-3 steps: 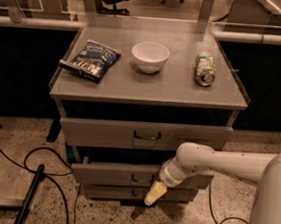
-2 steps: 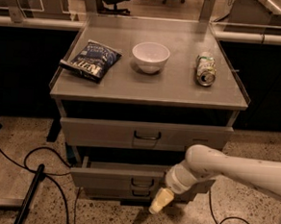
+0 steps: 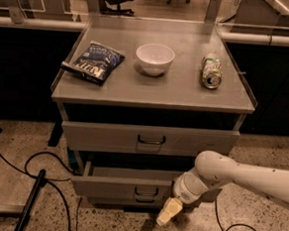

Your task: Open middle drawer

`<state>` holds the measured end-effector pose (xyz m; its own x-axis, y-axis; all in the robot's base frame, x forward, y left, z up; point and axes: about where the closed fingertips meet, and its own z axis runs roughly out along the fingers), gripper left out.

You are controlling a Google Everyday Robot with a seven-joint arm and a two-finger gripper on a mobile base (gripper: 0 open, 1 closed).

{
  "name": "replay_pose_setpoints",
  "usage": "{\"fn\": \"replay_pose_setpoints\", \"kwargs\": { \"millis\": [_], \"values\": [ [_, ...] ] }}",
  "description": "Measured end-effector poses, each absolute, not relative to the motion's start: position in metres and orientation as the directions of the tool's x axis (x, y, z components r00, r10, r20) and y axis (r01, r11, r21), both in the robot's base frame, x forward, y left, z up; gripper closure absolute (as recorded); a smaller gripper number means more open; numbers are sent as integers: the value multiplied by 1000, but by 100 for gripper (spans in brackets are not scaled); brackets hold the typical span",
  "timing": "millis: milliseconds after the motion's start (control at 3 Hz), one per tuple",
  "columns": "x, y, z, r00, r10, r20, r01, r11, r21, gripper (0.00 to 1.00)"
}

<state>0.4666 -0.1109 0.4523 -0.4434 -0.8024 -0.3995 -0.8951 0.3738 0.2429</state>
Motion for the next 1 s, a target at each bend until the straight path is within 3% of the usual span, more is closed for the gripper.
{"fn": "replay_pose_setpoints", "kwargs": {
  "millis": [1000],
  "values": [
    [481,-117,469,-400,-815,-419,-916,373,149,0]
  ]
}}
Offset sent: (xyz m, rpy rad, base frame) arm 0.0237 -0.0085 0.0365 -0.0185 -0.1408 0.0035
